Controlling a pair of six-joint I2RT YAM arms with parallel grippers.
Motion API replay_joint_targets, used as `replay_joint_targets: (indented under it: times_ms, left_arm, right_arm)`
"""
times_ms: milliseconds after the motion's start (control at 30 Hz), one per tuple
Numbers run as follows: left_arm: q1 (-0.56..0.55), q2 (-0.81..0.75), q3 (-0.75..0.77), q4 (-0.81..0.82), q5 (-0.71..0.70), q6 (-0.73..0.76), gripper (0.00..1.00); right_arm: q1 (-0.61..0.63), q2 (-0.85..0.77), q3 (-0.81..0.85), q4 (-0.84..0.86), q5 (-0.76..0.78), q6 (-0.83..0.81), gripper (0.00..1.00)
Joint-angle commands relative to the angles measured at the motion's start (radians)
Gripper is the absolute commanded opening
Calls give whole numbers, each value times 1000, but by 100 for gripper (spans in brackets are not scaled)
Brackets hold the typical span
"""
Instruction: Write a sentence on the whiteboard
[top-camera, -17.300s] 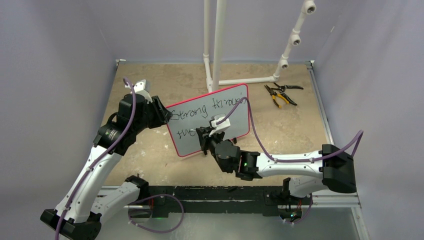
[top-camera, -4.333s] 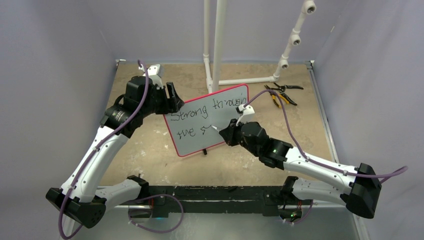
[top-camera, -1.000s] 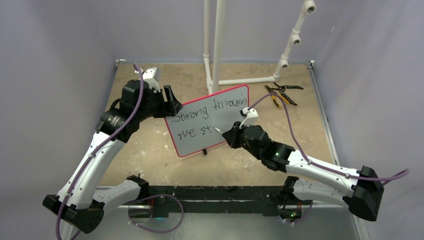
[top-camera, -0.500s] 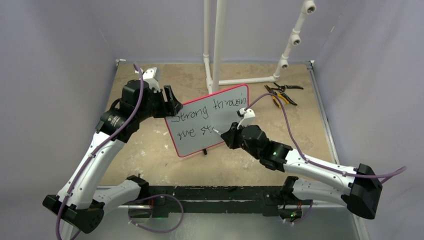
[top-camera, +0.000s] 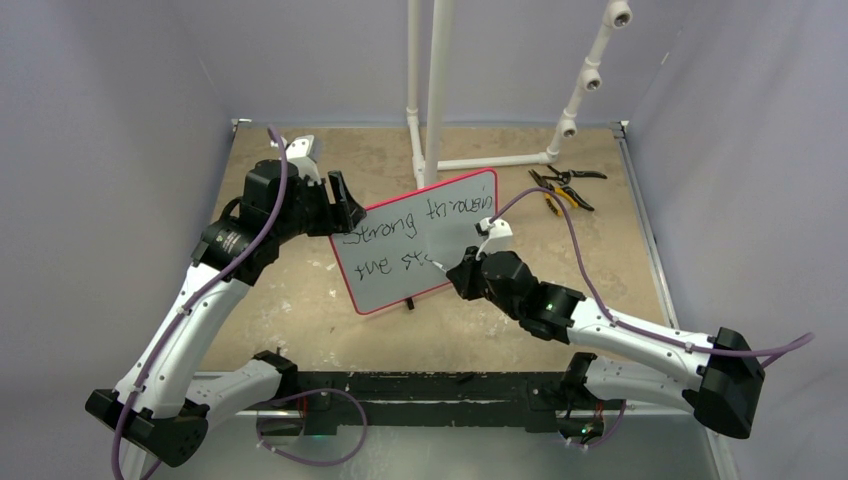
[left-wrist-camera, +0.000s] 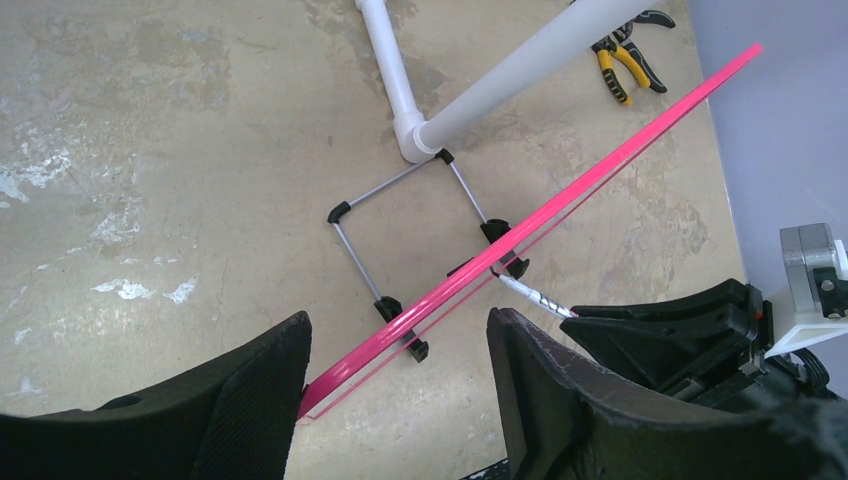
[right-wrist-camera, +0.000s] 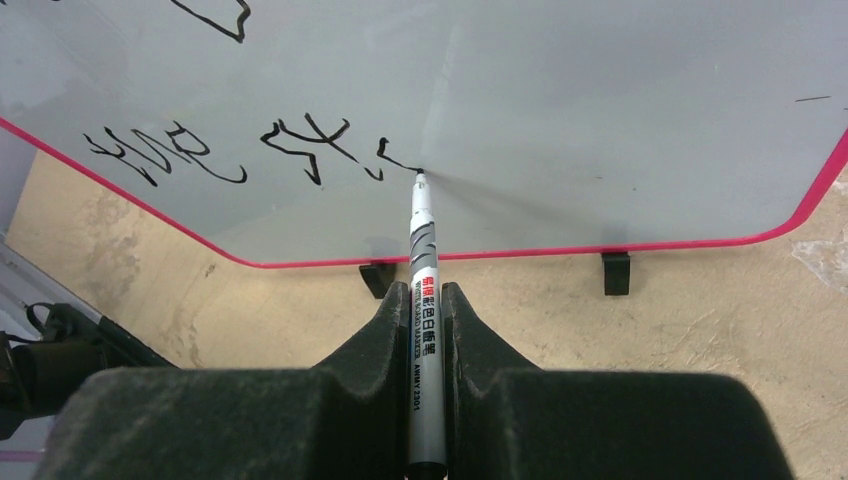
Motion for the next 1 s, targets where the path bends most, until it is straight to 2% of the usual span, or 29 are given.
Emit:
replay_joint_targets:
  times_ms: [0,500,733,967]
  left_arm:
    - [-1,-1,-5,11,27,-11,64]
    - [-1,1,-8,13,26,-10,65]
    - [-1,-5,-11,9,26,-11,65]
    - [-1,-9,-12,8,24,-13,65]
  right_arm:
    - [-1,-8,58,7,56,0,0]
    - [-1,-19,62,63,-7,-52,0]
    - [-1,-72,41,107,-31,-71,0]
    - [-1,-69,44,86,6,-56,0]
